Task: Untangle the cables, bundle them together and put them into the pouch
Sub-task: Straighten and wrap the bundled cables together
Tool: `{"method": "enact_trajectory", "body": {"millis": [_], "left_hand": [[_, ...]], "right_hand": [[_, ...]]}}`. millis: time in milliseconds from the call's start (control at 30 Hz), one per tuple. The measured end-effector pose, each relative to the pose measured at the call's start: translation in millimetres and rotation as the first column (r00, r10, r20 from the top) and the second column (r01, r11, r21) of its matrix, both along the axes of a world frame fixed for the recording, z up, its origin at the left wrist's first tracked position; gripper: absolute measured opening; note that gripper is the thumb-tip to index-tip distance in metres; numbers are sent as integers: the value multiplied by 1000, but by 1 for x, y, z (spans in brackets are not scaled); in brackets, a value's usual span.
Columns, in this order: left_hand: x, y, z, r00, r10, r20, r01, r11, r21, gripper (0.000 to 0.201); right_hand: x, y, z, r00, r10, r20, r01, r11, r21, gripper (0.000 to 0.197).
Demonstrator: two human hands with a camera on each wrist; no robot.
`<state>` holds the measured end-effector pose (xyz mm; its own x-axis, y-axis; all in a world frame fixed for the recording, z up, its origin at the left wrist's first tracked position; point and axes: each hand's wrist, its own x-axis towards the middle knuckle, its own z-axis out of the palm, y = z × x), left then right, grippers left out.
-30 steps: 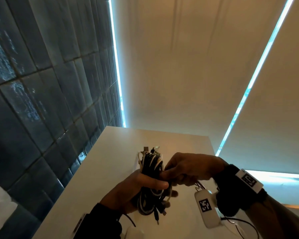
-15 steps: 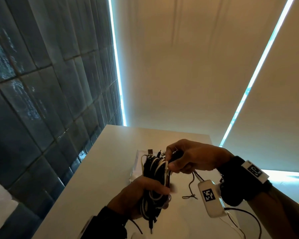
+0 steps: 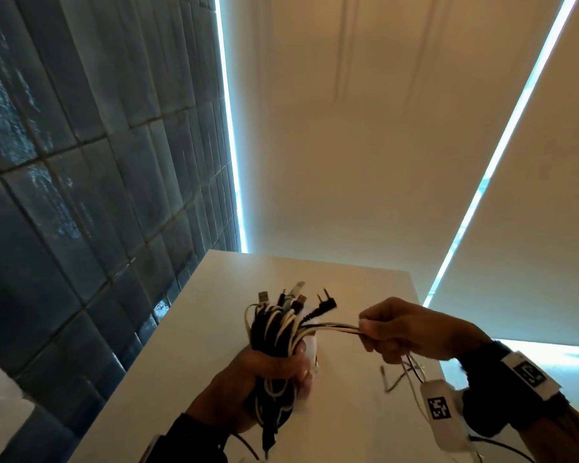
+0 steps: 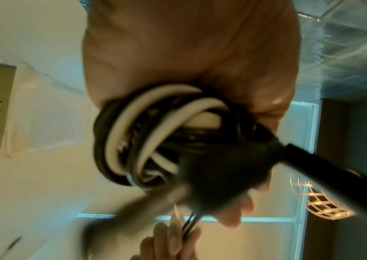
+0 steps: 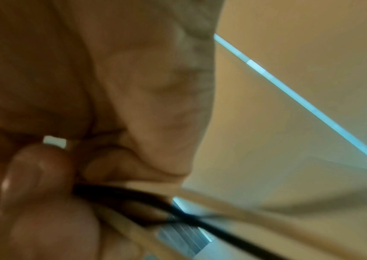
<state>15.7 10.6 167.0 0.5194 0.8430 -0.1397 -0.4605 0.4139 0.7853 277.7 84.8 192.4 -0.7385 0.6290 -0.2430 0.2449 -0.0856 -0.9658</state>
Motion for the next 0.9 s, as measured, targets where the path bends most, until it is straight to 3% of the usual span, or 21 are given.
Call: {"method": "enact_trajectory", "body": {"millis": [100,200,333,400,467,567,633,733,833,900], "left_hand": [[-5,5,0,992,89,87,-86,996,-32,37],[-1,12,-4,986,135,100,-124,987,-105,51],[13,14,-6,987,152,45,-145,981,-132,42],[18,16,-6,987,160,-2,-159,977,-141,33],[22,18,-6,984,178,-28,-180,974,-140,30],[28,23,-7,966,253,-45,-257,956,-140,21],[31,26,-10,961,269,-55,-274,954,-125,21],[35,29,-22,953,291,-83,-298,950,-91,43],[32,30,-29,943,329,-47,-332,938,-103,84],[28,30,-25,956,294,-21,-294,950,-104,86]], "right_hand": [[9,-5,-19,986,-147,-85,142,988,-57,31],[-1,-12,-27,920,-384,-78,383,923,-27,28],[-28,-10,-23,709,-699,-90,702,687,187,26],[-40,-8,-15,633,-766,-117,750,568,338,24],[-52,-10,-5,602,-783,-158,745,479,464,21],[-73,-19,8,616,-761,-203,687,393,612,17],[-90,-27,13,678,-701,-219,634,408,657,16],[-110,-33,10,788,-584,-194,487,398,777,16],[-112,-31,2,852,-511,-120,363,410,837,15],[-110,-33,-3,877,-480,-29,270,442,856,17]]}}
